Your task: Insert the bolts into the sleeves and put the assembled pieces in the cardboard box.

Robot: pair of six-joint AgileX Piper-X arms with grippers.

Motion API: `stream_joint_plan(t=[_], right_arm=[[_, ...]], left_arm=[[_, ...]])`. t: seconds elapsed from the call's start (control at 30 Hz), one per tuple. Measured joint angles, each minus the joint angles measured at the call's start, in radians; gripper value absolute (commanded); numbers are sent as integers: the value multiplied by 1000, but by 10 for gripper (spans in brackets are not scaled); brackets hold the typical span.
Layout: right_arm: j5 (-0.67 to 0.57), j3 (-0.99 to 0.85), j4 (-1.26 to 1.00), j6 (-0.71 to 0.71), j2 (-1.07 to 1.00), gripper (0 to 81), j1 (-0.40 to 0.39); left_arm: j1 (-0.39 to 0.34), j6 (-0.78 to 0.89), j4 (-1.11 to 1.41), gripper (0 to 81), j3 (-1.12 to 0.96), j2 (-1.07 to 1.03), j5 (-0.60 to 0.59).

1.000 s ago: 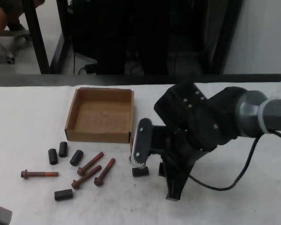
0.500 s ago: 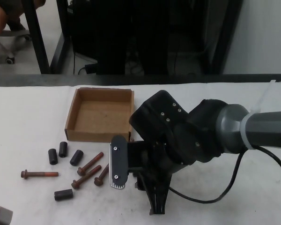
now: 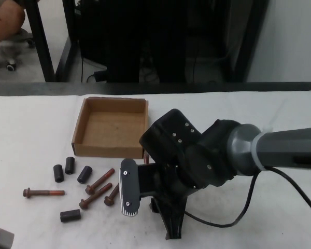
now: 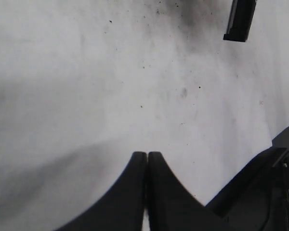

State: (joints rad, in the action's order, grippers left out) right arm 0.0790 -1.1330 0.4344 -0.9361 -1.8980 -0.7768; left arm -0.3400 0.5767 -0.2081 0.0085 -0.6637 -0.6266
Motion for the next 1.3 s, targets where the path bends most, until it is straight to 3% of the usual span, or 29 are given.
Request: stream_joint_plan(t=[0.43,1.3], right_arm=[[111,-57,0,-5,-18,347,9],[79,-78,0,-58,-56,347,45]], left_arm=[[0,0,0,8,0,0,0],[0,0,0,8,0,0,0]])
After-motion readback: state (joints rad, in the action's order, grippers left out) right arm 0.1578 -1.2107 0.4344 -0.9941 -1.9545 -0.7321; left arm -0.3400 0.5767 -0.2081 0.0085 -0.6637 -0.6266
